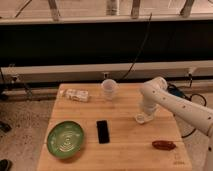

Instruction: Wipe the white sponge on the table

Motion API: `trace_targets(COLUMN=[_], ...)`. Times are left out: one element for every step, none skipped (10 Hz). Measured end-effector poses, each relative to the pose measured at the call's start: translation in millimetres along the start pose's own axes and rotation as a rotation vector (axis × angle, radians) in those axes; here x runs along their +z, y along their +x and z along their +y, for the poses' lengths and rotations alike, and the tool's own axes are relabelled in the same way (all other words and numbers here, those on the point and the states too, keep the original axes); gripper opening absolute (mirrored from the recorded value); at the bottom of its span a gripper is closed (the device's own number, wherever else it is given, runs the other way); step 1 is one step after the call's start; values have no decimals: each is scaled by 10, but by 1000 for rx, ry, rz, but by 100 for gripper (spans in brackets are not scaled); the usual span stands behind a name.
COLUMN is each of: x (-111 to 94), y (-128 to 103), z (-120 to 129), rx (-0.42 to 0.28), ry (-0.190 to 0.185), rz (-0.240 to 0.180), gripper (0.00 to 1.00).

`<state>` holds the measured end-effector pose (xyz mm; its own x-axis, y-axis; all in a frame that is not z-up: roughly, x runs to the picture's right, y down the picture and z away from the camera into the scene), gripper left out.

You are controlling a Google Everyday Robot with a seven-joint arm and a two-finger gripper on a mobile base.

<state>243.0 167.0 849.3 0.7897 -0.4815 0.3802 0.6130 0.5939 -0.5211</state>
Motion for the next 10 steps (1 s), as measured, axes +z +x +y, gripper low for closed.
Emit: trace_targets(x=[-40, -88, -140, -190, -204, -207, -193, -189, -195, -197], y=[-107, -179, -269, -405, -558, -653, -737, -907, -1019, -1072], z=[100, 129, 146, 101, 11, -63, -135, -297, -428, -523], rx=[-36, -61, -91, -131, -172, -198, -218, -257, -283, -299], ry=[0, 6, 13, 23, 29, 33, 37, 48, 58, 64], rz=[-5, -7, -9, -13, -22, -28, -36, -46, -51, -54], gripper=[0, 0, 0, 0, 0, 0, 0, 0, 0, 0])
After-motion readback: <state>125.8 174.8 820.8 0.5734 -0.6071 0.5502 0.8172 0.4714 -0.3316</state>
